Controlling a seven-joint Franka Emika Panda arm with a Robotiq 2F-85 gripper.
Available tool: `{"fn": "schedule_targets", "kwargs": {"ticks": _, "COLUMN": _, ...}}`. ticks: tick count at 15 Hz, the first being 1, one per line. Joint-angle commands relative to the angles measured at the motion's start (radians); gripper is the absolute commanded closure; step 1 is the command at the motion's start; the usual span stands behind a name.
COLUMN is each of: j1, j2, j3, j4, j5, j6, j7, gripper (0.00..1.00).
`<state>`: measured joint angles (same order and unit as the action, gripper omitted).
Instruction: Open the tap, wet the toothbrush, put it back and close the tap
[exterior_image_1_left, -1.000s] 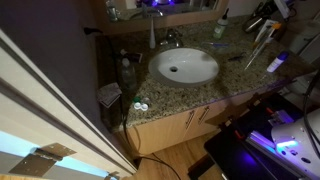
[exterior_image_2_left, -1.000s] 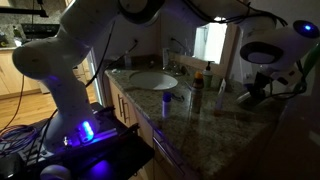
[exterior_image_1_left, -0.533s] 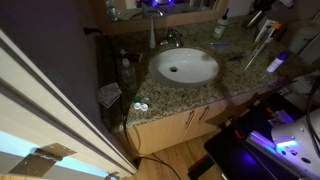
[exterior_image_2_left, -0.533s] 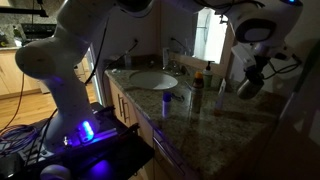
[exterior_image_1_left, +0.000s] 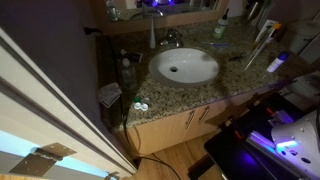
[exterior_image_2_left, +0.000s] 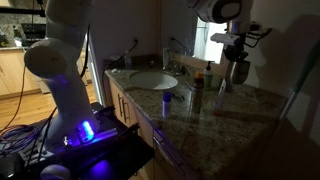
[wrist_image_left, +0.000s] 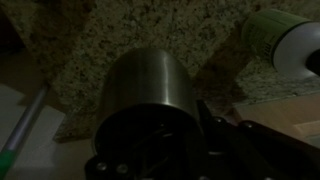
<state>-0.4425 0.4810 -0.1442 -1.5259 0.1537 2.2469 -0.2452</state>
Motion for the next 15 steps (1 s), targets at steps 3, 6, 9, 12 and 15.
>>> {"fn": "schedule_targets", "kwargs": {"ticks": 3, "j1": 0.085, "j2": -0.107, "j3": -0.058, "j4": -0.231, "j5": -0.181, "j6": 0.204, "j7": 0.000, "gripper": 0.98}}
{"fn": "schedule_targets", "kwargs": {"ticks": 6, "j1": 0.056, "j2": -0.096, "j3": -0.030, "j4": -0.213, "j5": -0.114, "j6": 0.157, "j7": -0.025, "gripper": 0.98}}
{"fn": "schedule_targets", "kwargs": {"ticks": 9, "j1": 0.064, "j2": -0.061, "j3": -0.040, "j4": -0.174, "j5": -0.106, "j6": 0.159, "j7": -0.002, "gripper": 0.90}}
{"fn": "schedule_targets", "kwargs": {"ticks": 12, "j1": 0.053, "j2": -0.043, "j3": -0.028, "j4": -0.150, "j5": -0.081, "j6": 0.135, "j7": -0.027, "gripper": 0.98}}
{"fn": "schedule_targets", "kwargs": {"ticks": 15, "j1": 0.039, "j2": -0.003, "j3": 0.010, "j4": -0.150, "j5": -0.030, "j6": 0.136, "j7": -0.083, "gripper": 0.98}}
